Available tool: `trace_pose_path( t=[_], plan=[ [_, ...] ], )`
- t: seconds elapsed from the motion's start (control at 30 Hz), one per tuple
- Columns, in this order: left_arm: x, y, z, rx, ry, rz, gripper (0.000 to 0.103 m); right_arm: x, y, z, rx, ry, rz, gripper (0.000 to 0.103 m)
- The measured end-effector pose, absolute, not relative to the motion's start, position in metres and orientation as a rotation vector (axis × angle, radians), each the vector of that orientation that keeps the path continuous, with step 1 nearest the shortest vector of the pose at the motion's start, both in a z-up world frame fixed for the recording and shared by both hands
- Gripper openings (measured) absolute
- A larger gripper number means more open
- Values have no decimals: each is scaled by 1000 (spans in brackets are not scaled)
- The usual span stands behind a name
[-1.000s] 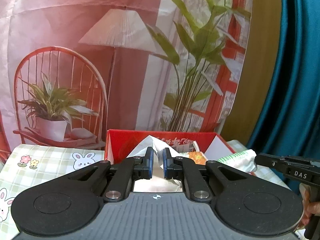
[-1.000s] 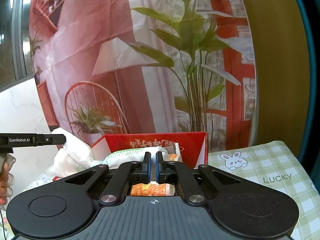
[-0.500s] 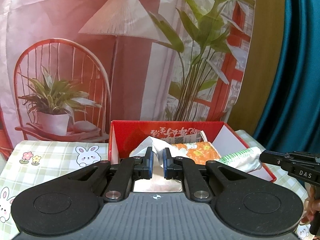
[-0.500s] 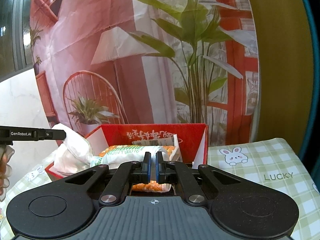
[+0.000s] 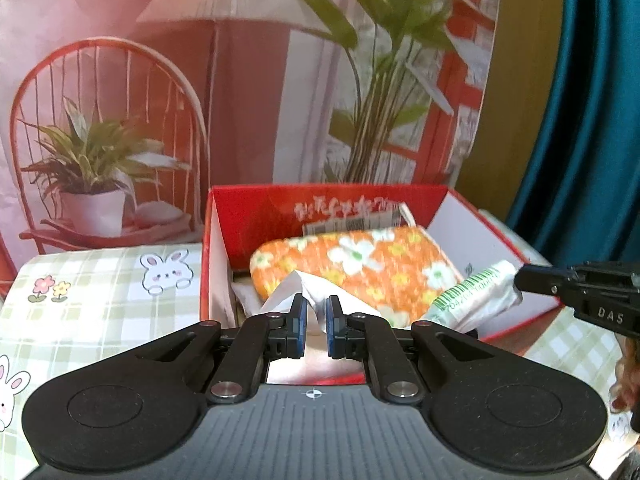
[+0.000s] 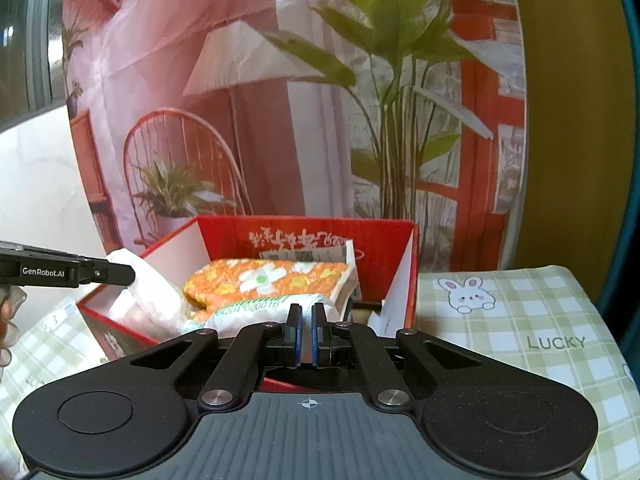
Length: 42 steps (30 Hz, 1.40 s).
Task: Organize soft objects
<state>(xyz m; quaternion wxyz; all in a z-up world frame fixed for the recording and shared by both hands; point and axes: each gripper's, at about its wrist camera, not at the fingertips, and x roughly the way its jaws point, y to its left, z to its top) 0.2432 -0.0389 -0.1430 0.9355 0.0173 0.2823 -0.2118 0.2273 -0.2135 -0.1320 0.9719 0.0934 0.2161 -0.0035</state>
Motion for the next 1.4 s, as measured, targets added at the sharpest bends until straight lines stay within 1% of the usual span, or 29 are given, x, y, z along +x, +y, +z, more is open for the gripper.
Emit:
trace_pose_path(
  t=[0.1,0.6,0.63,0.7,0.73,0.77,0.8,0.83,0.87,0.9,0.93,0.97,1.0,1.03,1.07,1.1,1.17,1.2,1.27,1.33,1.4],
  plan=[
    [246,-40,-148,42,613,-433,11,233,-209,-136,164,467,1,4],
    [248,-46,-154,56,656,-436,12,242,-204,-142,147,518,7,5],
    [246,-46,-153,60,649,-432,13,242,-204,-142,145,520,6,5],
    [243,-47,-149,74,638,-425,21,241,-203,-142,137,522,2,8],
    [242,-47,-147,78,631,-424,34,241,-204,-141,137,520,1,11],
    [240,-48,-145,80,619,-421,53,240,-204,-140,139,516,-4,14],
    [237,-48,-141,81,604,-415,62,239,-204,-138,141,509,-4,16],
    [235,-48,-138,83,589,-407,74,238,-204,-136,142,500,-7,20],
    [232,-49,-135,88,572,-399,82,237,-203,-134,140,494,-10,23],
    [230,-49,-132,94,563,-394,85,236,-203,-132,134,489,-14,25],
    [228,-50,-129,99,555,-391,92,235,-202,-130,129,486,-18,32],
    [225,-51,-127,100,547,-388,95,235,-202,-128,124,483,-21,42],
    [223,-51,-124,100,538,-386,99,234,-201,-126,120,479,-27,46],
    [220,-51,-122,100,532,-384,101,232,-201,-124,116,473,-32,53],
    [218,-51,-120,99,530,-381,102,231,-201,-122,115,469,-35,59],
    [216,-51,-118,98,530,-379,103,229,-201,-120,116,466,-39,62],
    [211,-51,-116,98,528,-369,103,226,-201,-117,128,458,-46,78],
    [208,-51,-115,98,527,-366,103,224,-202,-115,134,453,-48,82],
    [202,-49,-113,95,521,-362,103,219,-202,-111,149,439,-47,96],
    [195,-46,-111,86,518,-358,103,214,-201,-108,160,430,-45,102],
    [188,-43,-110,74,515,-359,103,209,-199,-105,163,427,-54,102]
  ],
)
